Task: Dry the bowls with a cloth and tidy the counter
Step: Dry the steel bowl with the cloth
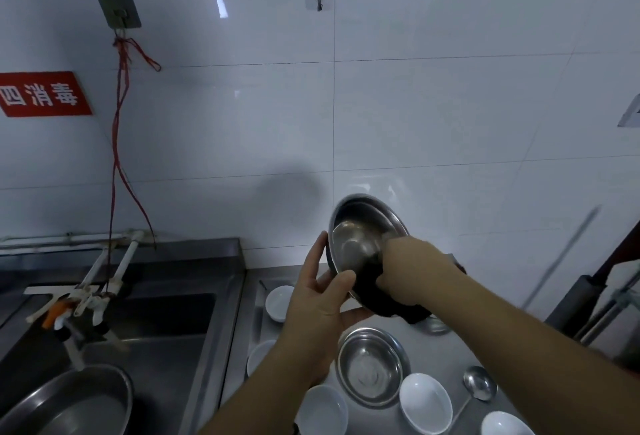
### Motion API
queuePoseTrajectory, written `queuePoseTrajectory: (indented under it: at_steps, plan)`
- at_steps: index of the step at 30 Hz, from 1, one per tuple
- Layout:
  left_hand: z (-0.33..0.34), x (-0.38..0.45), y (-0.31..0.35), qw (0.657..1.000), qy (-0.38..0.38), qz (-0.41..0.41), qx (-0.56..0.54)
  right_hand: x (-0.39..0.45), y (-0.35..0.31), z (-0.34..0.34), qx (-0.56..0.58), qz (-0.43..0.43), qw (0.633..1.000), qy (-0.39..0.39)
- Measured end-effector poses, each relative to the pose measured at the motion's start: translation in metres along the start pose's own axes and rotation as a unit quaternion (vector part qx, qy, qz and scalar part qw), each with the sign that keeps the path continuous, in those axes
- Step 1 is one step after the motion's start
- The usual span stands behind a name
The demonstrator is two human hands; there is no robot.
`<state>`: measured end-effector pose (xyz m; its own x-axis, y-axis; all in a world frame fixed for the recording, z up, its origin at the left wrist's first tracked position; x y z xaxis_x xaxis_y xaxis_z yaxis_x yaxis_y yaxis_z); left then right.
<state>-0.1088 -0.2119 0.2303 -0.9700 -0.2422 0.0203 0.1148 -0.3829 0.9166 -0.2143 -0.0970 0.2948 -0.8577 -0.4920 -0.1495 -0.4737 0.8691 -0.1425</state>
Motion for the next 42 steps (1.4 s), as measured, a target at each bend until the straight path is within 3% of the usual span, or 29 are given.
queuePoseTrajectory:
  at_steps: [3, 5, 6, 9, 12, 13, 14, 17, 19, 21, 24, 26, 29, 35, 39, 42]
  plan:
    - [0.002, -0.004, -0.001, 0.999, -0.025, -0.008, 0.026, -0.011, 0.0, 0.004, 0.162, -0.042, 0.982, -0.085]
    - [0.003, -0.007, -0.004, 0.998, -0.044, -0.023, 0.034, -0.021, 0.001, 0.005, 0.334, -0.055, 0.933, -0.124]
    - [0.006, -0.01, -0.005, 0.998, -0.054, -0.031, 0.033, -0.025, 0.003, 0.008, 0.428, -0.05, 0.892, -0.138]
    - [0.014, -0.015, -0.01, 0.996, -0.066, -0.053, 0.028, -0.033, 0.004, 0.022, 0.678, 0.003, 0.717, -0.163]
    - [0.022, -0.019, -0.015, 0.997, -0.052, -0.051, 0.038, -0.024, 0.008, 0.031, 0.776, 0.074, 0.618, -0.097]
    - [0.024, -0.02, -0.018, 0.997, -0.044, -0.044, 0.048, -0.017, 0.01, 0.031, 0.782, 0.095, 0.613, -0.058]
    - [0.025, -0.022, -0.019, 0.997, -0.033, -0.036, 0.052, -0.011, 0.013, 0.03, 0.76, 0.103, 0.641, -0.006]
    - [0.025, -0.02, -0.018, 0.999, 0.002, -0.029, 0.029, 0.005, 0.023, 0.021, 0.55, 0.066, 0.819, 0.149]
    - [0.023, -0.015, -0.014, 0.999, 0.017, -0.01, 0.036, 0.009, 0.022, 0.022, 0.433, 0.021, 0.885, 0.169]
    - [0.02, -0.012, -0.009, 0.998, 0.024, 0.007, 0.05, 0.012, 0.02, 0.026, 0.367, 0.002, 0.916, 0.161]
    - [0.016, -0.009, -0.006, 0.996, 0.024, 0.027, 0.079, 0.013, 0.015, 0.032, 0.348, 0.013, 0.932, 0.097]
    - [0.016, -0.009, -0.006, 0.994, 0.02, 0.036, 0.103, 0.009, 0.015, 0.037, 0.434, 0.054, 0.899, 0.018]
    - [0.013, -0.008, -0.003, 0.99, 0.013, 0.042, 0.136, -0.005, 0.011, 0.044, 0.655, 0.12, 0.741, -0.084]
    - [0.015, -0.015, -0.004, 0.977, -0.03, 0.045, 0.205, -0.006, 0.019, 0.037, 0.83, 0.16, 0.535, -0.02]
    - [0.009, -0.016, -0.002, 0.958, -0.05, 0.064, 0.274, -0.015, 0.026, 0.031, 0.866, 0.135, 0.477, -0.056]
    - [0.004, -0.013, 0.006, 0.907, -0.102, 0.083, 0.401, -0.025, 0.026, 0.031, 0.847, 0.123, 0.513, -0.056]
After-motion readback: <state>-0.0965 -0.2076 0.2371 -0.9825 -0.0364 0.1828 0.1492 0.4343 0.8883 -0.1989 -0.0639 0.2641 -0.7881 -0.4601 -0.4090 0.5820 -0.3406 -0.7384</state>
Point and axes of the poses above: each hand's wrist, its own x-axis towards the middle knuckle, its own z-axis out of the palm, y = z × x, the point moved 5 cm from there along x, towards the middle knuckle, and after that the axes turned 8 degrees about x, right-handed, at the moved point
